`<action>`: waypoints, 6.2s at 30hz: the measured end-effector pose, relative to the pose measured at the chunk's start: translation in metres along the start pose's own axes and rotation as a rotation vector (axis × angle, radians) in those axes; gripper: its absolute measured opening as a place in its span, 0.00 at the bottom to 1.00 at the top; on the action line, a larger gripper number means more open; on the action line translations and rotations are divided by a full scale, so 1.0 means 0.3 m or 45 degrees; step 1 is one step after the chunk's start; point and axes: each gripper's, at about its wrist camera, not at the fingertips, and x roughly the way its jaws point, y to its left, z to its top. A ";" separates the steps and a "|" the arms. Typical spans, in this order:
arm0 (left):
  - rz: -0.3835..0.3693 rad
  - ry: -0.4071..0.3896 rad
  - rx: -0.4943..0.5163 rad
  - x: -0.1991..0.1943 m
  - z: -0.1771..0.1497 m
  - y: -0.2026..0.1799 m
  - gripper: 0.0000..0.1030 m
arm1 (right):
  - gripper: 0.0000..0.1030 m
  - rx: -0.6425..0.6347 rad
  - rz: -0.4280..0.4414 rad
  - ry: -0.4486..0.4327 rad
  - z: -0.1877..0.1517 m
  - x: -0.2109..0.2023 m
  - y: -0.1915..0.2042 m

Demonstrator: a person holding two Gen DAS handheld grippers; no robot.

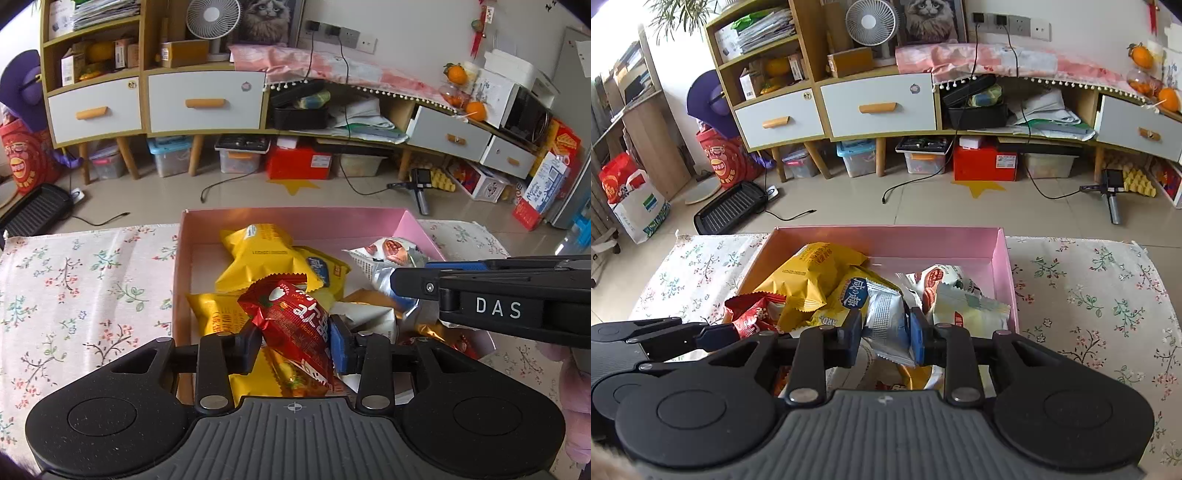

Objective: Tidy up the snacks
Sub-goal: 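Carry both held packets into the pink box and open both tools, then lift both tools out of the box toward the last two snacks, then grasp pink nougat bar with left tool while right tool grasps wafer, then carry both held snacks into the pink box and open both tools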

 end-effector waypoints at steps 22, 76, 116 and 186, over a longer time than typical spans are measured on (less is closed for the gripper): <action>0.004 -0.023 -0.014 -0.181 -0.066 -0.001 0.83 | 0.73 -0.066 -0.056 -0.052 -0.046 -0.149 0.038; 0.138 0.106 0.021 -0.159 -0.352 0.094 0.29 | 0.99 -0.174 -0.076 -0.024 -0.328 -0.103 0.162; 0.296 0.157 -0.015 -0.224 -0.378 0.236 0.29 | 0.63 -0.187 -0.091 0.037 -0.320 0.028 0.322; 0.176 0.016 0.028 0.044 0.111 0.088 0.29 | 0.31 -0.070 -0.060 -0.065 0.032 0.005 0.057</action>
